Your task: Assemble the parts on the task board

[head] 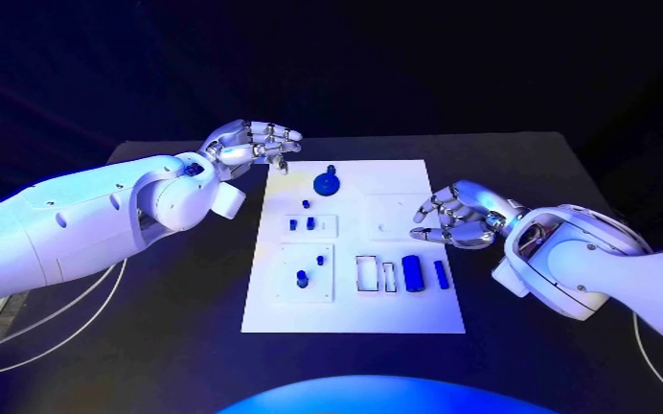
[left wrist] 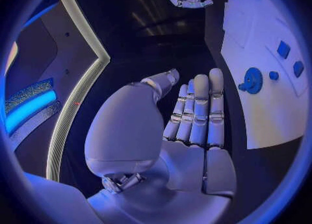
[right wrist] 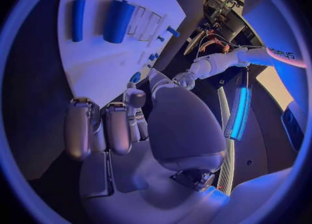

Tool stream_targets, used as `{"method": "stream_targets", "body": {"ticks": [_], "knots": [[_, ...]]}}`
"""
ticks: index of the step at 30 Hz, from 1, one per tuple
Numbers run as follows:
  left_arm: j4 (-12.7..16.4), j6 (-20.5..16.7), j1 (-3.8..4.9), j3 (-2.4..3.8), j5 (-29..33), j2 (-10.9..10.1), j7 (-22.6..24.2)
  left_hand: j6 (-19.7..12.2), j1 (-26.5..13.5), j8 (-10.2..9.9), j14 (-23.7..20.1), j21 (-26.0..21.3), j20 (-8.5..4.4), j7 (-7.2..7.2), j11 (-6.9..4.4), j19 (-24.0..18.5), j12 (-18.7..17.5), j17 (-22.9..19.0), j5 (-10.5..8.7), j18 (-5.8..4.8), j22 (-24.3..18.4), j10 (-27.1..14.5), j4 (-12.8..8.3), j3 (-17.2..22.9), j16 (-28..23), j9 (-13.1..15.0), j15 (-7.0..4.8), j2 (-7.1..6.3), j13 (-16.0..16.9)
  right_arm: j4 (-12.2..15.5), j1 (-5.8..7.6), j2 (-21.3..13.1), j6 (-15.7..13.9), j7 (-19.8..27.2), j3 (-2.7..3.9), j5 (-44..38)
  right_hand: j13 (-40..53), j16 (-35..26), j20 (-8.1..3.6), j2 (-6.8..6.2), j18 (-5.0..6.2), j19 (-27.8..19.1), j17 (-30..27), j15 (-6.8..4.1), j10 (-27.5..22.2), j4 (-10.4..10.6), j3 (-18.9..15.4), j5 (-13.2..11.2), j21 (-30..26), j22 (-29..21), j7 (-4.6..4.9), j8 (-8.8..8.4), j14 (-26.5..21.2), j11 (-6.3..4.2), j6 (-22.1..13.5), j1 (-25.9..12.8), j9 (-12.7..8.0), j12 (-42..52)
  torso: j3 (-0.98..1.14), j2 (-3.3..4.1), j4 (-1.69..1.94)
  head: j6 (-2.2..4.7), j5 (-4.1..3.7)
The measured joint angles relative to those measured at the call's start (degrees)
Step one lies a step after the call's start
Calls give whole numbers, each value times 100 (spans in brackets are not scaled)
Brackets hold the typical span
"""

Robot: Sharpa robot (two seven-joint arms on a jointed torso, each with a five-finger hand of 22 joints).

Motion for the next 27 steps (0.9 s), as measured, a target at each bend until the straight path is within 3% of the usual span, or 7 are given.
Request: {"method": "stream_targets", "body": {"ticks": [5, 11, 17, 27], "knots": [[-1, 1, 0, 0, 0, 0, 0, 0, 0, 0, 0, 0, 0, 0, 0, 0, 0, 0, 0, 0, 0, 0, 0, 0, 0, 0, 0, 0, 0, 45, -94, -134, 126, -353, -28, -51, 217, 0, -44, -86, 0, -1, -73, -15, 1, 6, -134, 0, -39, 0, -36, 108, 15, -31, 97, -170, 33, 166, -5, -17, -19, -24, -114], [3, 2, -2, 0, 1, 0, 0, 0, 0, 0, 0, 0, 0, 0, 0, 0, 0, 0, 0, 0, -8, 0, 0, 0, 0, 0, 0, 0, 0, 65, -209, -133, 211, -624, -44, -132, 647, 6, -45, -93, 0, 1, 27, -56, 183, 4, -269, 33, 116, -1, -74, 234, 15, -77, 176, -299, 103, 539, -10, -20, -21, -32, -183], [5, 3, -3, -1, 1, -16, 0, 0, 0, 0, 0, 0, 0, 0, 0, 0, 0, 0, 0, 0, -8, 0, 0, 0, 0, -1, 0, 0, 0, 72, -263, -90, 267, -781, -49, -189, 907, 62, -87, -60, 1, 1, 118, -98, 274, 7, -435, 33, 247, -1, -159, 442, 14, -129, 301, -376, 269, 732, -14, -19, -21, -43, -204], [8, 5, -3, -1, 1, -26, 0, 0, 0, 0, 0, 0, 0, 0, 0, 0, 0, 1, 0, -1, -8, 0, 0, 0, 0, 4, 0, 0, 0, 61, -310, 11, 481, -1010, -49, -332, 1032, 108, -127, -10, 1, 1, 178, -139, 284, 16, -869, -51, 283, -1, -182, 637, 14, -138, 282, -653, 531, 767, -14, -18, -21, -82, -205]]}}
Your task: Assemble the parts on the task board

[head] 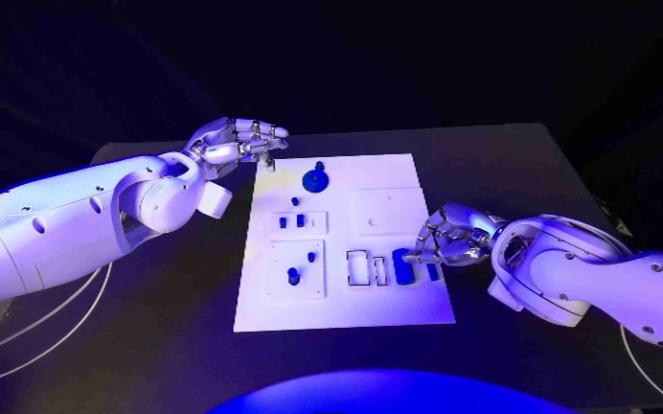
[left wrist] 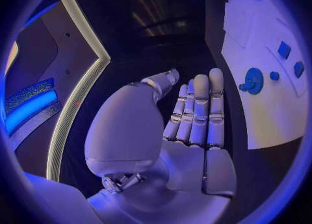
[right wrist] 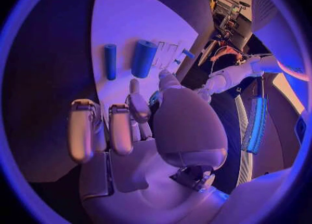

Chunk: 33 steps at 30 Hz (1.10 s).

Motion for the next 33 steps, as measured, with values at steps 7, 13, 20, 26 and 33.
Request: {"method": "stream_targets", "body": {"ticks": [7, 13, 20, 26, 33], "knots": [[6, 2, 0, 0, 0, -4, 0, 0, 0, 0, 0, 0, 0, 0, 0, 0, 0, 0, 0, 0, -3, 0, 10, -10, 0, 0, 0, 0, 0, -87, -92, 189, 153, -238, -5, -128, 19, 0, 0, -7, 0, 0, 0, 0, 0, 8, -196, -51, 0, -1, -21, 24, 0, 0, -21, -53, 73, 0, -1, 0, 3, -5, 12], [13, 3, 0, 0, 0, -19, -1, 0, 0, 0, 0, 0, 0, 0, 0, 0, 0, 0, 0, 0, -8, 0, 16, -16, 0, 0, 0, 0, 0, -173, -130, 321, 249, -447, -5, -258, 40, -1, 1, 46, 0, 0, -6, 0, 1, 11, -354, -153, 31, -1, -21, 88, 0, -1, -21, -106, 144, 0, -3, 2, 7, -12, 36], [18, 4, 0, 0, 0, -34, -3, 0, 0, 0, 0, -22, 0, 0, 0, 0, 0, -1, 0, 0, -7, 0, 16, -16, 0, -1, 0, 0, 0, -244, -166, 479, 359, -642, 7, -425, 48, -1, 1, 45, 0, 0, -11, 0, 21, 0, -458, -296, 31, -1, -22, 136, 0, -21, -59, -106, 224, -21, -4, 2, 3, -34, 55], [26, 12, 0, 0, 0, -37, -9, 0, -25, 0, 0, -22, 0, 0, 0, 0, 0, -4, 0, 0, -14, 0, 18, -17, 0, -1, 0, 25, 0, -314, -195, 612, 383, -762, 30, -576, 83, -1, 1, 117, -59, 0, -1, 0, 21, -1, -489, -296, 31, -1, -30, 245, 0, -21, -25, -34, 293, -21, -3, -1, 2, -53, 70], [31, 14, 1, 0, 0, -46, -11, 0, -30, 0, 0, -22, 0, 0, 0, 0, 0, -4, 0, 1, -14, 0, 31, -31, 0, 0, 0, 30, 0, -340, -213, 708, 365, -866, 45, -650, 139, 1, -40, 227, -60, -1, 5, -32, 62, -9, -514, 111, 51, 4, -69, 245, -8, -62, -41, 148, 588, -21, -4, -1, 0, -65, 75]]}}
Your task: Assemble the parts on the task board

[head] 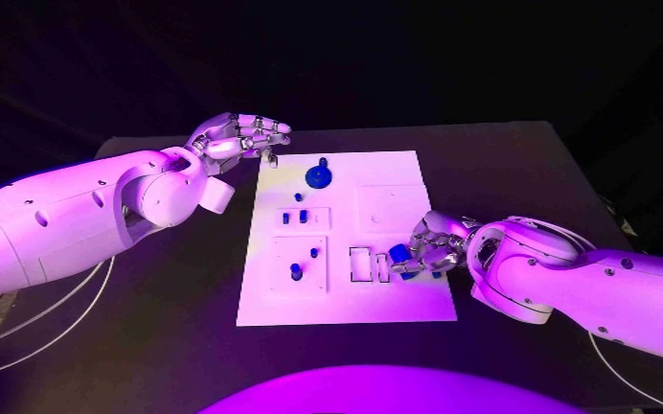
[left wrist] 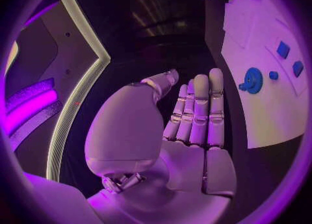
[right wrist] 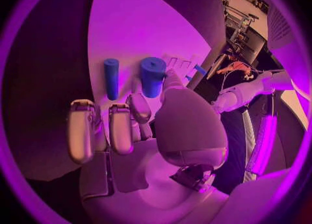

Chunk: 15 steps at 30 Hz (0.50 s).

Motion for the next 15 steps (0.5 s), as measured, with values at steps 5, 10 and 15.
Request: {"method": "stream_targets", "body": {"ticks": [5, 10, 15], "knots": [[5, 1, 0, 0, 0, -1, 0, 0, 0, 0, 0, 0, 0, 0, 0, 0, 0, 0, 0, 0, 0, 0, 0, 0, 0, 3, 0, 0, 0, 33, -3, 26, -50, -29, 3, 51, 85, 33, 0, 53, 0, 0, 0, -8, 28, -8, 48, 364, 62, 0, 25, -3, 8, -24, -60, 353, 0, 30, 1, -2, 0, -1, -10], [8, 1, -1, 0, 0, -8, 0, 0, 0, 0, 0, 0, 0, 0, 0, 0, 0, 0, 0, 0, 0, 0, 0, 0, 0, 3, 0, 0, 0, 80, -12, -9, -158, -42, -3, 157, 173, 66, -6, 22, 0, -1, -1, -30, 99, 10, 224, 527, 138, -1, -36, -49, -11, -66, 1, 422, -105, 88, 0, -3, 0, 7, -19], [7, 1, -2, 0, 0, -10, -1, 0, 0, 0, 0, 0, 0, 0, 0, 0, 0, 0, 0, 0, 1, 0, 0, 0, 0, 3, 0, 0, 0, 176, 6, -83, -320, -41, -34, 282, 215, 91, -41, 60, 1, 1, -1, -49, 136, -2, 305, 561, 202, -1, -70, -39, 8, -72, 33, 461, -290, 125, 4, -3, -4, 10, -19]]}}
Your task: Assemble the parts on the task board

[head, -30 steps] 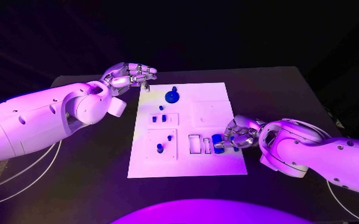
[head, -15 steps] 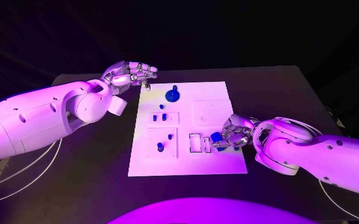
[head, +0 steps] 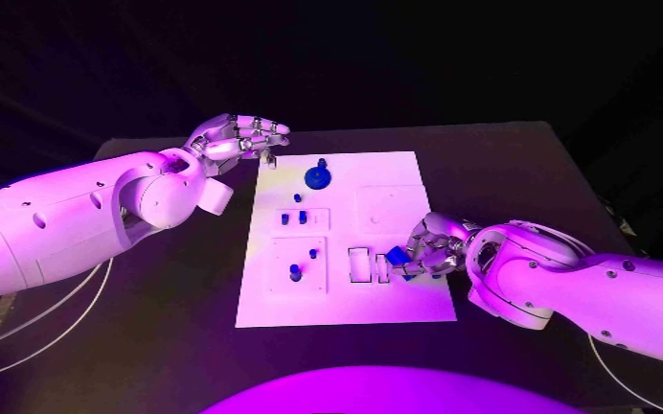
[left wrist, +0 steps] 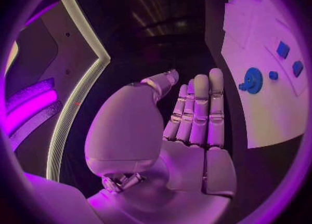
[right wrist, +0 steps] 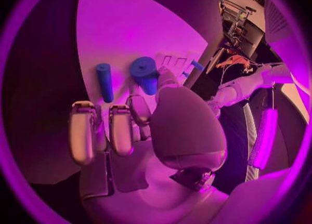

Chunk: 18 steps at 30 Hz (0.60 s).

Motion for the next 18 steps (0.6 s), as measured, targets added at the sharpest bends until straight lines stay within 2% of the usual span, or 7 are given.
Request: {"method": "stream_targets", "body": {"ticks": [1, 3, 5, 11, 17, 18], "knots": [[0, 0, 0, 0, 0, 0, 0, 0, 0, 0, 0, 0, 0, 0, 0, 0, 0, 0, 0, 0, 0, 0, 0, 0, 0, 0, 0, 0, 0, 18, 17, -10, -29, 1, -6, 22, 23, 27, 0, 56, 0, 0, 0, 0, 21, 3, 16, 0, 26, 0, 2, -14, 0, -10, 4, 57, -2, 32, 2, 0, 0, 1, 1], [-1, 0, 0, 0, 0, 2, -1, 0, 0, 0, 0, 0, 0, 0, 0, 0, 0, 0, 0, 0, 0, 0, 0, 0, 0, 0, 0, 0, 0, 73, 73, -27, -92, 14, -8, 68, 74, 47, 0, 69, 1, 0, 0, 0, 75, 10, 57, 0, 57, 0, 24, -18, 0, -17, 25, 82, -2, 82, 3, 0, -3, 4, 2], [-3, 0, 0, 0, 0, 6, -1, 0, 0, 0, 0, 0, 0, 0, 0, 0, 0, 0, 0, 0, -5, 0, 0, 0, 0, 0, 0, 0, 0, 162, 160, -43, -174, 40, 2, 118, 218, 111, -34, 70, -78, -8, -1, -41, 185, 8, 147, 34, 159, 0, 47, -18, 0, -45, 49, 80, -2, 230, 3, 0, -3, 9, 2], [-10, 2, 2, 0, 0, 17, -2, 0, 0, 0, 0, 0, 0, 0, 0, 0, 0, 0, 0, 0, -5, 0, 0, 0, 0, -1, 0, 0, 0, 293, 316, 9, -333, 135, 25, 268, 364, 161, -42, 154, -78, 0, -1, -41, 284, 10, 197, 60, 202, -1, 73, -18, 0, -81, 74, -4, -6, 347, 3, 0, 0, 14, -9], [-13, 2, 2, 0, 1, 24, -2, 0, 0, 0, 0, -22, 0, 0, 0, 0, 28, 1, 0, 0, -13, 0, 0, 0, 0, -1, 0, 0, 0, 194, 293, 256, -321, 182, 20, 467, 374, 161, -42, 207, -78, 0, -1, -62, 285, 17, 207, 61, 202, -1, 94, -18, -20, -81, 92, -57, -8, 347, 2, 2, 0, 5, 20], [-13, 2, 1, 0, 1, 27, -2, 0, 0, 0, 0, -22, 0, 0, 0, 0, 28, 0, 0, 1, -13, 0, 0, 0, 0, 0, 0, 0, 0, 166, 273, 305, -305, 185, 15, 510, 383, 161, -42, 229, -78, 0, -1, -76, 285, 17, 207, 59, 202, -1, 95, -19, -6, -81, 92, -78, -176, 347, 0, 2, 0, 2, 27]]}}
